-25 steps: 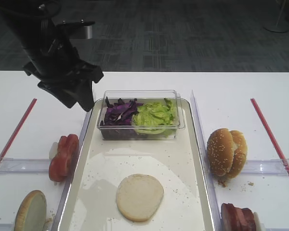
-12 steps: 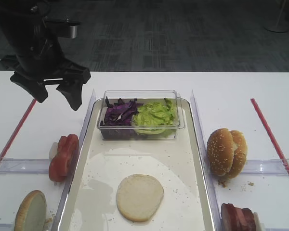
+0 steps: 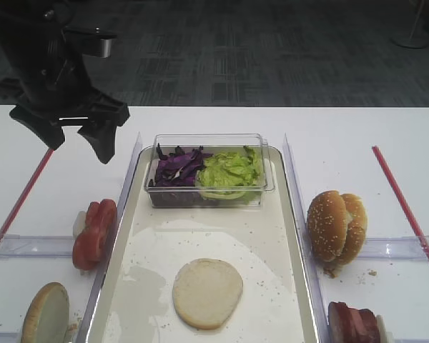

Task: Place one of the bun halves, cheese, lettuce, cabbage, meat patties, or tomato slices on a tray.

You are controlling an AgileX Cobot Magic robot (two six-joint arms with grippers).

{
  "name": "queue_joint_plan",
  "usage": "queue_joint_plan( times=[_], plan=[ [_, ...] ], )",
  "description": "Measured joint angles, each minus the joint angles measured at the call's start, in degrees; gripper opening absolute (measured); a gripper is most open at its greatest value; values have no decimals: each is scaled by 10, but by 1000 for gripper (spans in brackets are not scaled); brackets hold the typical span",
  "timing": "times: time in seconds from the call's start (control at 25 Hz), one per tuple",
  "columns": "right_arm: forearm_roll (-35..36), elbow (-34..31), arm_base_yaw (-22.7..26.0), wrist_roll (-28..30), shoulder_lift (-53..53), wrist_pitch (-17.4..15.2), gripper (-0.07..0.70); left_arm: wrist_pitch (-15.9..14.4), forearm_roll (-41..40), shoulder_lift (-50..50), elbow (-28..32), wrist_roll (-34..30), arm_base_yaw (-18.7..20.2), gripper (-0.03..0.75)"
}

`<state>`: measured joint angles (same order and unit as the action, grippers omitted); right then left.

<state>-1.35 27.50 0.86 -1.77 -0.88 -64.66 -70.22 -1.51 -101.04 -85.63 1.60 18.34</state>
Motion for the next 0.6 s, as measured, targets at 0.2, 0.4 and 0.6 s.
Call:
queue_joint_plan(
  times=[0.2, 0.4, 0.6],
  plan=[
    [0, 0, 0, 0, 0, 0, 571, 0, -41, 0, 0, 9, -8, 524],
    [0, 0, 0, 0, 0, 0, 571, 0, -44, 0, 0, 12, -49, 524],
    [0, 0, 0, 0, 0, 0, 571, 0, -44, 0, 0, 12, -90, 524]
  ],
)
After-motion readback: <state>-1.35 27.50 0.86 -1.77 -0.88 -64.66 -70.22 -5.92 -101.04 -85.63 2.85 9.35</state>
